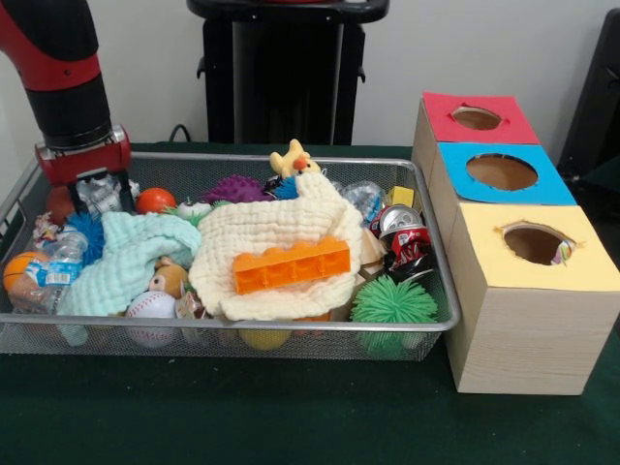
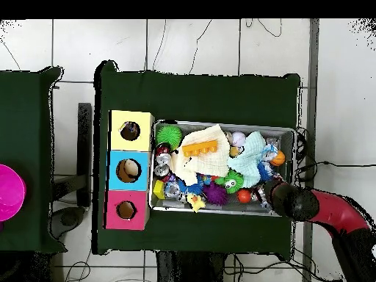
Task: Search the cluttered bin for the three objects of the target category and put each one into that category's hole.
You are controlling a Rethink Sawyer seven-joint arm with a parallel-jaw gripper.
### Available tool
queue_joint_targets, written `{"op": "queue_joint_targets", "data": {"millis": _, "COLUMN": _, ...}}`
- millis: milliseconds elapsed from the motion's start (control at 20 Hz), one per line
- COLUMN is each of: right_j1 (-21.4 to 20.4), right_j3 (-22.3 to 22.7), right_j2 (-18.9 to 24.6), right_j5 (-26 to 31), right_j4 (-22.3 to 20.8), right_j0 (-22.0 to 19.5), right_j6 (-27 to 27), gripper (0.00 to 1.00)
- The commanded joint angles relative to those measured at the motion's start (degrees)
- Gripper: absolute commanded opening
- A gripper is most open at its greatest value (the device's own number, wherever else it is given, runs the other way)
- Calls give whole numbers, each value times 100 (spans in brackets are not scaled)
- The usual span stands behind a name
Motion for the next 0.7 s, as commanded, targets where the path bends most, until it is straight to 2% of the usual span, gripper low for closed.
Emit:
{"op": "queue_joint_targets", "data": {"millis": 50, "right_j1": -25, "right_j3": -540, "right_j2": 444, "right_j5": 633, "right_j4": 65, "right_j0": -114, "right_j6": -916, "gripper": 100}}
{"op": "queue_joint_targets", "data": {"millis": 700, "right_j1": -368, "right_j3": -535, "right_j2": 556, "right_j5": 1024, "right_j4": 179, "right_j0": -54, "right_j6": -924, "gripper": 100}}
